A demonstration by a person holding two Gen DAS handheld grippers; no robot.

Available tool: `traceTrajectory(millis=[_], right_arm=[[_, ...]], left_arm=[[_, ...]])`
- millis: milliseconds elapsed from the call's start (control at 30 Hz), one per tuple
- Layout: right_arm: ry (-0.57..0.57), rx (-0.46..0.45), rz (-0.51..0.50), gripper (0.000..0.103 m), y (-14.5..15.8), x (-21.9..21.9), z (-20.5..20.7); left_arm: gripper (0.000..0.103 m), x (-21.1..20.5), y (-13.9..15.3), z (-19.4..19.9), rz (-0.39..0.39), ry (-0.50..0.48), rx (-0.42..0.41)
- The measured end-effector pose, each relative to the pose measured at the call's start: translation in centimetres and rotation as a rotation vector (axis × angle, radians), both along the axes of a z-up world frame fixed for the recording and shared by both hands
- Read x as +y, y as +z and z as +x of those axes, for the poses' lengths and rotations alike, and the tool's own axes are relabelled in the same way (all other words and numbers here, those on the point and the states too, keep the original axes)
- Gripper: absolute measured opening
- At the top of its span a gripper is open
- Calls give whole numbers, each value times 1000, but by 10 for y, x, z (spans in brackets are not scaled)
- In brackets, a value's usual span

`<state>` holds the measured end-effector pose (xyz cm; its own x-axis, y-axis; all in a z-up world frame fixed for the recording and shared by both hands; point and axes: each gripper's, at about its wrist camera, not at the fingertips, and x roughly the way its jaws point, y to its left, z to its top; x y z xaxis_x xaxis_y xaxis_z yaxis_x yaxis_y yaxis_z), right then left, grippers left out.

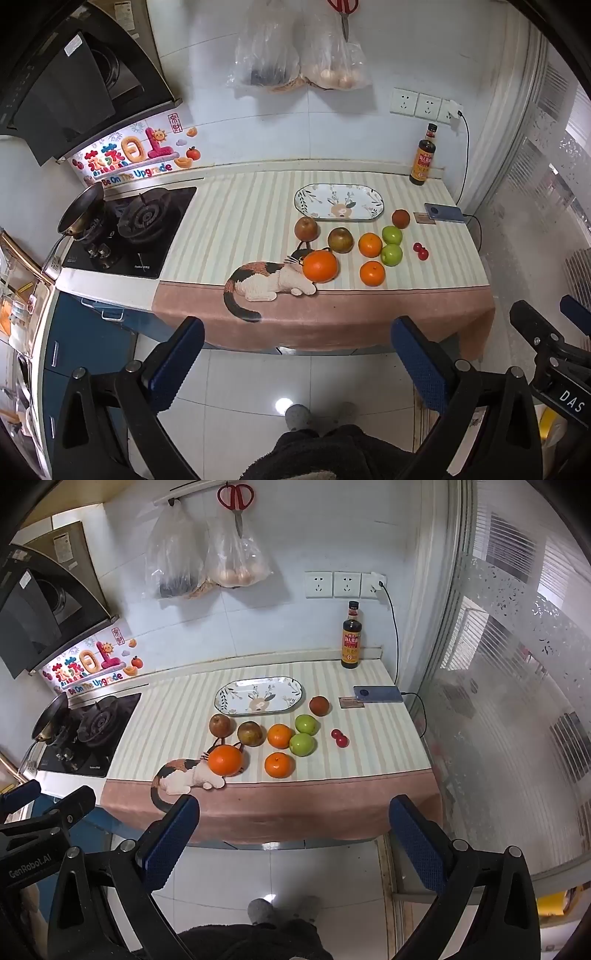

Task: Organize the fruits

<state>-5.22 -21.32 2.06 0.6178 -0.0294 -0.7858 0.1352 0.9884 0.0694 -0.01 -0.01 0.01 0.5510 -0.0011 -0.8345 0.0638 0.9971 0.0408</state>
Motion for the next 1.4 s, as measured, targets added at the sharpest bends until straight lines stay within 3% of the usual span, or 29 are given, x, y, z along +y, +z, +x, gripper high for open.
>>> traceTrajectory(millis=[1400], right_arm=[[3, -2, -5, 103, 11, 3, -3]], left_arm=[[103, -9, 13, 6, 3, 1, -19]])
